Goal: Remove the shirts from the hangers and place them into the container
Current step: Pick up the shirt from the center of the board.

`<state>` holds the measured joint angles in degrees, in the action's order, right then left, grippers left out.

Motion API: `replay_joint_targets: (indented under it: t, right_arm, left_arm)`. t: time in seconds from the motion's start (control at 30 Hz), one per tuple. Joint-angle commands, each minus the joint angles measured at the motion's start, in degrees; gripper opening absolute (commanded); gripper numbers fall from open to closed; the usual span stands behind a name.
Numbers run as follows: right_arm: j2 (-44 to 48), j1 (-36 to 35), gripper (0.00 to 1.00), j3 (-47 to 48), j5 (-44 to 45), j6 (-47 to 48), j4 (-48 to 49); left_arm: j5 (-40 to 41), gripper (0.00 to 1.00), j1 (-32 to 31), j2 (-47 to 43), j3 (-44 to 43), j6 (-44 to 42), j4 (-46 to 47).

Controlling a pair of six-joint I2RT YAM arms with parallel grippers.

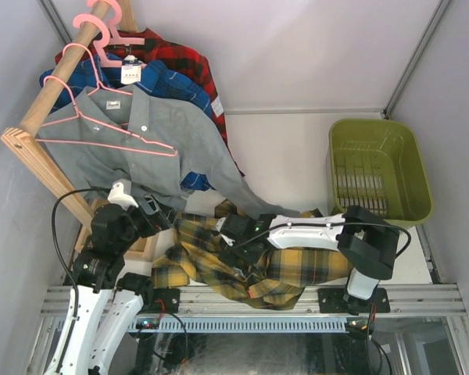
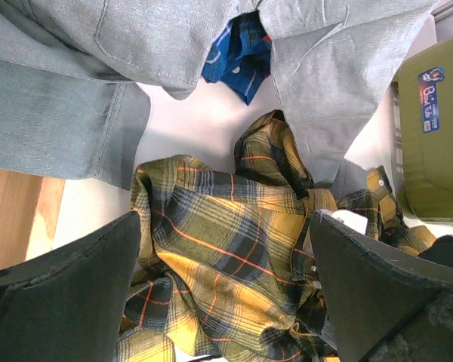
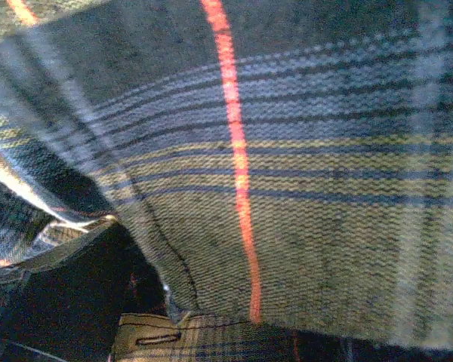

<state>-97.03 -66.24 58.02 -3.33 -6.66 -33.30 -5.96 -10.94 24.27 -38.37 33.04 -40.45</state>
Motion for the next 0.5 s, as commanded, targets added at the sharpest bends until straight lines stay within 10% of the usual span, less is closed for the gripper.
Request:
replay_joint_targets:
  t: [0.0, 0.27, 0.47]
  right_arm:
    - [-8.7, -1.53, 0.84, -1.59, 7.72, -9.24, 0.77]
    - [7.95, -4.72, 0.03, -2.35, 17.17, -12.07, 2.89]
    - [34.41, -2.73, 0.0, -4.03, 28.51, -10.23, 7.87]
  left_arm:
    - [0.19, 0.95, 0.41, 0.67, -1.88, 0.2, 1.52]
    - [2.09, 0.95, 0.4, -0.92, -0.92, 0.29, 0.42]
    - [3.43, 0.95, 0.46, -1.28, -1.0, 0.42, 0.63]
